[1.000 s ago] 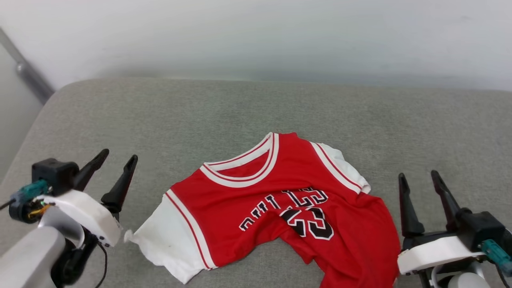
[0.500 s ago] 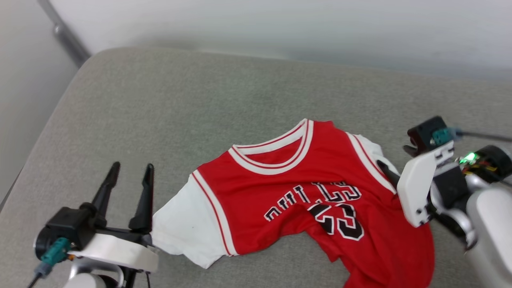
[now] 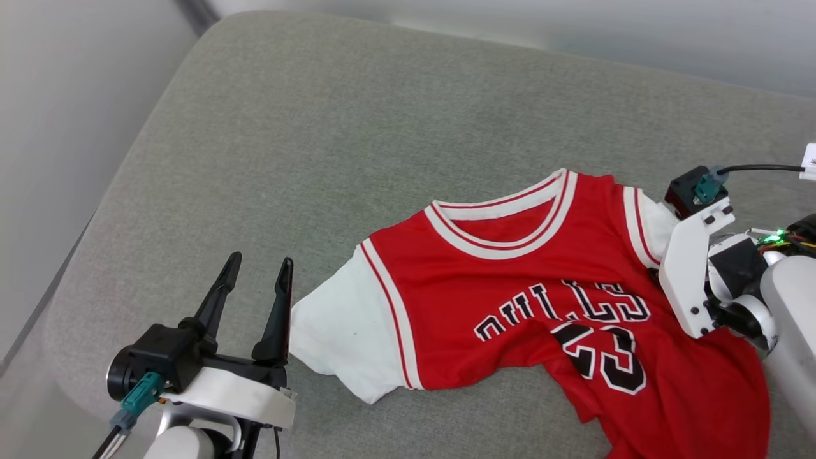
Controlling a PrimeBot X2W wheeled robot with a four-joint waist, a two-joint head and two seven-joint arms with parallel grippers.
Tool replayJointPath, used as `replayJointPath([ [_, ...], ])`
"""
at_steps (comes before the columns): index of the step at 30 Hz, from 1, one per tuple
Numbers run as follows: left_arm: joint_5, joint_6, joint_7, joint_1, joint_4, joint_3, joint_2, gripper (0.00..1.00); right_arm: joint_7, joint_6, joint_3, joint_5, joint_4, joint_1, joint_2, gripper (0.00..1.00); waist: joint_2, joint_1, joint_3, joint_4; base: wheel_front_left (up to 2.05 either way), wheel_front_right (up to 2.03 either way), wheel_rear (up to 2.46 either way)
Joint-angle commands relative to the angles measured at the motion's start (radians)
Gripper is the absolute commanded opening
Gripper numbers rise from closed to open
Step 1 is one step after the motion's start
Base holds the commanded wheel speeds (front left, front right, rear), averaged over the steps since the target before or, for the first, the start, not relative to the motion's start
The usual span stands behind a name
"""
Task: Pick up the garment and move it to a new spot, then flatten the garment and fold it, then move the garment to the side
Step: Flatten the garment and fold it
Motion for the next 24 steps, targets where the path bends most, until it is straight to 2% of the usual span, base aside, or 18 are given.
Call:
replayJointPath([
  [1,0.004,-0.003,-0.002,-0.012,0.000,0.003,-0.005,1.00,-0.004,-0.001,0.007,-0.001,0.010,-0.011,0.006,1.00,0.0000,-0.0001,0.011,0.012,0.00,0.00,0.00],
  [6,0.034,-0.021,-0.003,-0.016,0.013,0.026,-0.033,1.00,-0.057,-0.001,0.037,0.015,0.105,0.012,0.028,1.00,0.0000,-0.0001,0.015,0.020,0.00,0.00,0.00],
  [7,0.039,-0.022,-0.003,-0.015,0.016,0.031,-0.037,1.00,-0.069,-0.001,0.044,0.015,0.118,0.012,0.029,0.27,0.0000,-0.0001,0.013,0.019,0.00,0.00,0.00],
  [8,0.044,-0.026,-0.003,-0.013,0.019,0.036,-0.039,1.00,-0.087,-0.001,0.048,0.013,0.126,0.011,0.030,0.00,0.0000,-0.0001,0.008,0.016,0.00,0.00,0.00],
  [17,0.073,-0.041,-0.003,0.028,0.031,0.090,-0.040,1.00,-0.292,-0.001,0.058,-0.045,0.118,-0.033,-0.019,0.00,0.0000,-0.0001,-0.082,-0.072,0.00,0.00,0.00],
  [24,0.084,-0.044,-0.003,0.062,0.014,0.122,-0.041,1.00,-0.329,-0.001,-0.011,-0.128,0.074,0.013,-0.085,0.00,0.0000,-0.0001,-0.125,-0.162,0.00,0.00,0.00],
])
